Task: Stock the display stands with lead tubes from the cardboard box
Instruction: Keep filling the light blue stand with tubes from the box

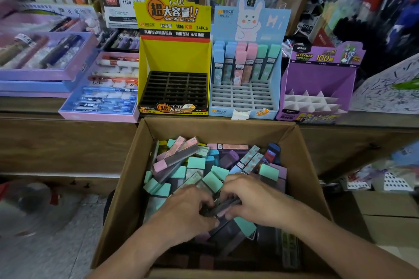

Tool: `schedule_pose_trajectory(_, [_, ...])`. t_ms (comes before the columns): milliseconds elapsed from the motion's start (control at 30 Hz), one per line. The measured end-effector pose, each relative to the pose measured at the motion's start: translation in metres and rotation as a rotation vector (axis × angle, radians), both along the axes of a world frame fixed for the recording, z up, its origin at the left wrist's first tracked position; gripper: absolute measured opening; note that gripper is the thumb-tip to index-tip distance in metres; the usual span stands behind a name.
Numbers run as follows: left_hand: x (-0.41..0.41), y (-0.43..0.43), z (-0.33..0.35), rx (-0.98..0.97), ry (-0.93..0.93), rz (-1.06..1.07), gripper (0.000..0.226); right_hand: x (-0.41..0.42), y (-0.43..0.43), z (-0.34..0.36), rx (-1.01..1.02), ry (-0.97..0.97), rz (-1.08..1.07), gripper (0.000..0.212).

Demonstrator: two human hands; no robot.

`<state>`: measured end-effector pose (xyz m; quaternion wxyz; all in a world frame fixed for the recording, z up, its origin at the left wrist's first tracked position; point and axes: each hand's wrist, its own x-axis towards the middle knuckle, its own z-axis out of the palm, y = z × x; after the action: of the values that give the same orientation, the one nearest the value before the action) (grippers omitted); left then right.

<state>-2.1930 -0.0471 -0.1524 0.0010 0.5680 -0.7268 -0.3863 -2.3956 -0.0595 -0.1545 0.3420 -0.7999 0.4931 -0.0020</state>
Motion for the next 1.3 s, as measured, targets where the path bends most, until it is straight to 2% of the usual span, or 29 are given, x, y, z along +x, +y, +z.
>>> schedule_pose_trajectory(233, [0.013,-0.010,0.002,0.041,0.332,0.164,0.027,-0.012,-0.009,0.012,0.011,-0.168,-0.188,0.023])
schedule_pose_trajectory(333, [0.017,-0.013,0.002,0.104,0.491,0.263,0.020,-0.018,-0.014,0.016,0.054,-0.208,-0.213,0.027])
schedule_pose_trajectory(433, [0.018,-0.015,0.000,0.030,0.497,0.351,0.020,-0.030,-0.028,0.021,-0.021,-0.117,-0.245,0.023])
schedule_pose_trajectory(500, [0.019,-0.016,-0.001,-0.002,0.475,0.384,0.024,-0.039,-0.041,0.025,-0.075,0.014,-0.226,0.032])
schedule_pose_trajectory(600, [0.020,-0.018,-0.001,-0.021,0.456,0.408,0.030,-0.046,-0.058,0.025,-0.001,0.217,-0.102,0.054])
schedule_pose_trajectory(733, [0.020,-0.018,0.000,-0.048,0.453,0.420,0.027,-0.042,-0.065,0.020,0.118,0.315,-0.054,0.068])
schedule_pose_trajectory(967, [0.023,-0.020,-0.001,0.002,0.540,0.510,0.032,-0.033,-0.067,0.017,0.079,0.343,-0.030,0.051])
schedule_pose_trajectory(1133, [0.023,-0.020,0.001,0.028,0.584,0.481,0.024,-0.032,-0.069,0.019,0.066,0.383,-0.015,0.042])
schedule_pose_trajectory(1300, [0.022,-0.020,0.001,0.074,0.629,0.498,0.014,-0.036,-0.069,0.015,0.090,0.301,-0.048,0.041])
